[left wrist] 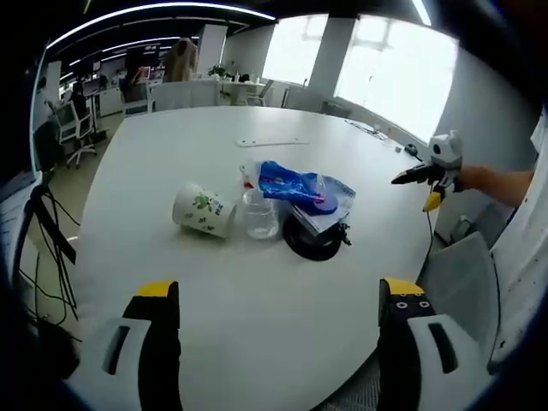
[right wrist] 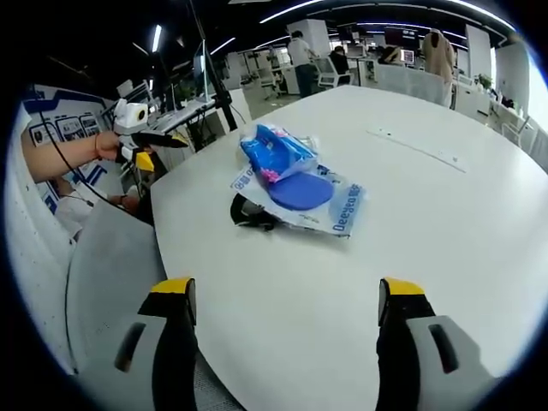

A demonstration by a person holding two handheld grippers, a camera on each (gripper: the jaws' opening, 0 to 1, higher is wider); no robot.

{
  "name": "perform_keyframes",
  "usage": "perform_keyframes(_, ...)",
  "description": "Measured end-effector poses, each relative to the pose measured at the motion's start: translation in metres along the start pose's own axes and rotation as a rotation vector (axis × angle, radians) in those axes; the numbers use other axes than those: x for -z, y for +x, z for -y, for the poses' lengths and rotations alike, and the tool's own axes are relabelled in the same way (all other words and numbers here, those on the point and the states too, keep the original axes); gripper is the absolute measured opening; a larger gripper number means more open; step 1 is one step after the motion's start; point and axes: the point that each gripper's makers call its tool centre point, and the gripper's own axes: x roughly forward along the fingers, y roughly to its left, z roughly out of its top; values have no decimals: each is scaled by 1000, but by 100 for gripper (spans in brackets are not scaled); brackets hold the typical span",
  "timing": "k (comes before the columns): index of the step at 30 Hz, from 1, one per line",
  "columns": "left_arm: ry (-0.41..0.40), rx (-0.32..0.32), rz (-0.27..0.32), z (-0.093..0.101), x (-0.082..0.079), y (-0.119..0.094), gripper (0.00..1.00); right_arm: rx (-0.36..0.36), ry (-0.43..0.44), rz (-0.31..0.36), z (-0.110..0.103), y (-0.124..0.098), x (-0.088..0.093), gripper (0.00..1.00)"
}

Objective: Arrange the tabletop items into an orderly group along one side of the table until the central work area is clear of visible clutter.

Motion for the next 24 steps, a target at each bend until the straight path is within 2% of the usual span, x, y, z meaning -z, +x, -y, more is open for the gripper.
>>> perform_keyframes(24,6,-4,10,-6,-7,0,100,7,-4,14,5,2,-12,87)
